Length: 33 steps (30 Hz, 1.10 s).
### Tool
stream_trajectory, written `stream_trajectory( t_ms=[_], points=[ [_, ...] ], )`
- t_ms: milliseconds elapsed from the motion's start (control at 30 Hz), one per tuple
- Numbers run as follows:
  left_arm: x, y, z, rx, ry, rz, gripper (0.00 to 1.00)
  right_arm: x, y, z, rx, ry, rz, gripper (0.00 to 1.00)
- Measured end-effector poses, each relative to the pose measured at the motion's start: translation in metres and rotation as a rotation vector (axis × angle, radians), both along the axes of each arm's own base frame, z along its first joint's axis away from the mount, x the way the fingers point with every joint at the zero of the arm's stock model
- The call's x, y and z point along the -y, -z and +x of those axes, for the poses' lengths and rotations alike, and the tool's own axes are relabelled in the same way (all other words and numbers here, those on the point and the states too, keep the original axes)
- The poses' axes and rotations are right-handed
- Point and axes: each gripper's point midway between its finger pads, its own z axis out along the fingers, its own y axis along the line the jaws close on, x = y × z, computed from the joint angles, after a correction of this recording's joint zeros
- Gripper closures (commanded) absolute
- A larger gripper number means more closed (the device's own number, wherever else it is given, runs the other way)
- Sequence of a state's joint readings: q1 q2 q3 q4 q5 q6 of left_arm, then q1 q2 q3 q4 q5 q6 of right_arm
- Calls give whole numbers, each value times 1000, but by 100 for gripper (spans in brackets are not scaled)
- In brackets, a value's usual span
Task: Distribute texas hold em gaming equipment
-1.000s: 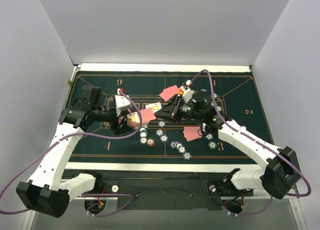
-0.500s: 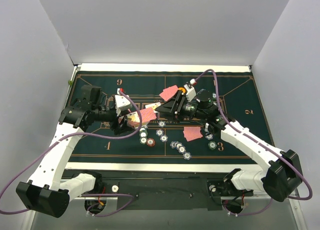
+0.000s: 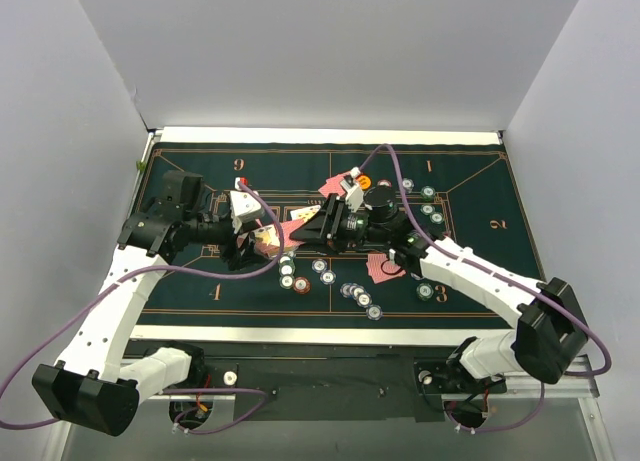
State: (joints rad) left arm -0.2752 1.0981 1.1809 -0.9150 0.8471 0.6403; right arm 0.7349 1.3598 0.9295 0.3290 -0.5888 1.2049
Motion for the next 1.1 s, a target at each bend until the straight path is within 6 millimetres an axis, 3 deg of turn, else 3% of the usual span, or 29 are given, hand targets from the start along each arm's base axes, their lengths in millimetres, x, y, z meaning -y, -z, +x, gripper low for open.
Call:
stream_trajectory(
  t_ms=[100,200,567,900,1100],
  points=[
    [-1,1,0,-3,-3,4,59,-2,-5,1,16,-2,11,79],
    [-1,1,0,-3,-4,6,59,0,-8,4,26,10,18,82],
    [0,0,1,3,-6,1,60,24,-13,16,36,80,18,84],
    [0,0,1,1,-7,0,60,48,-19,26,55,138,0,99],
    [0,0,1,1,-8,0,60,63,-25,31,82,154,-69,100]
  ],
)
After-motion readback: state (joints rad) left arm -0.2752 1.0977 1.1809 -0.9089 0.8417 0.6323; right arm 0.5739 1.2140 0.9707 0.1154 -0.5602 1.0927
